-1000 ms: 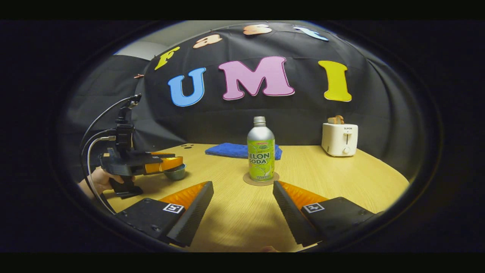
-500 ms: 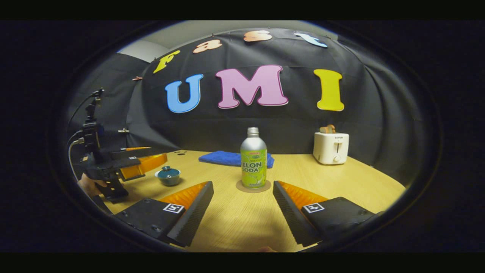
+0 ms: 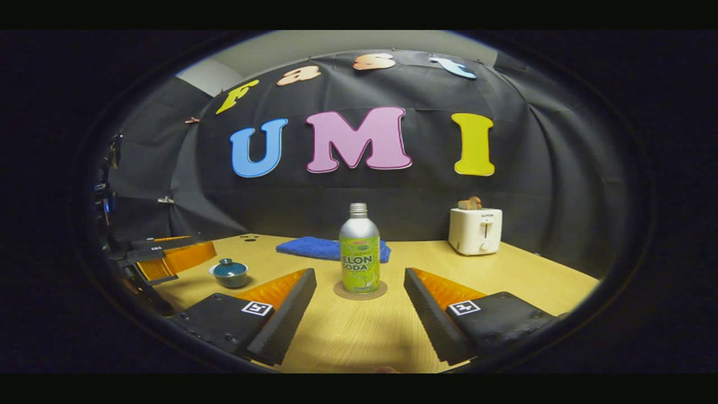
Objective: Open the teacup lid with one hand, grasp the water bottle and pour water into the teacup with the other hand; after pouring, place the water bottle on the coaster and then close the teacup lid.
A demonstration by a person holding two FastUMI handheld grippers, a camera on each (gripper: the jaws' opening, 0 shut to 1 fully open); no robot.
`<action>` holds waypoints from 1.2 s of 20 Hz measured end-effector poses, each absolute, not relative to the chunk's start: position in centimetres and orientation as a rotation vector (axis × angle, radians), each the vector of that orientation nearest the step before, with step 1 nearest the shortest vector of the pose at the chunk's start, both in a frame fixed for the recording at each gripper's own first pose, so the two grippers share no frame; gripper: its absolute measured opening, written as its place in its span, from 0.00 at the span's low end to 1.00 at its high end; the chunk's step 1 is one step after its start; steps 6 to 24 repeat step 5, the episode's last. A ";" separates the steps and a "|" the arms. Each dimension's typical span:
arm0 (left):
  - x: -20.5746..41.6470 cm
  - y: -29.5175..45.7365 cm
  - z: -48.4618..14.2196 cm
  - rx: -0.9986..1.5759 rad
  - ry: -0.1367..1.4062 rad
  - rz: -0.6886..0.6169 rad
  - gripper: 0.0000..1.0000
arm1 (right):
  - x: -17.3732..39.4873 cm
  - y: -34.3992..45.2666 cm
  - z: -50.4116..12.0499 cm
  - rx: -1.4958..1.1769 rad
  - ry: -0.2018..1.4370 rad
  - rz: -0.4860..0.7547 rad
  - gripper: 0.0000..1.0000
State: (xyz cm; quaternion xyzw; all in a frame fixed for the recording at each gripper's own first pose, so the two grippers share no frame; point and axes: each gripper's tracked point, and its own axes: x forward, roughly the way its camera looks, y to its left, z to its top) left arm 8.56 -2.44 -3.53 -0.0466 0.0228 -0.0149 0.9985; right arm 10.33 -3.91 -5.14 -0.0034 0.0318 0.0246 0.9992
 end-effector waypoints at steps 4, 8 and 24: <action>8.3 -0.9 -2.5 -0.095 0.037 0.008 0.96 | 9.8 -3.3 -4.5 -0.004 0.059 0.065 0.98; 8.1 -0.6 -2.3 -0.092 0.035 0.016 0.96 | 9.8 -3.4 -4.5 -0.009 0.062 0.064 0.98; 8.1 -0.6 -2.3 -0.092 0.035 0.016 0.96 | 9.8 -3.4 -4.5 -0.009 0.062 0.064 0.98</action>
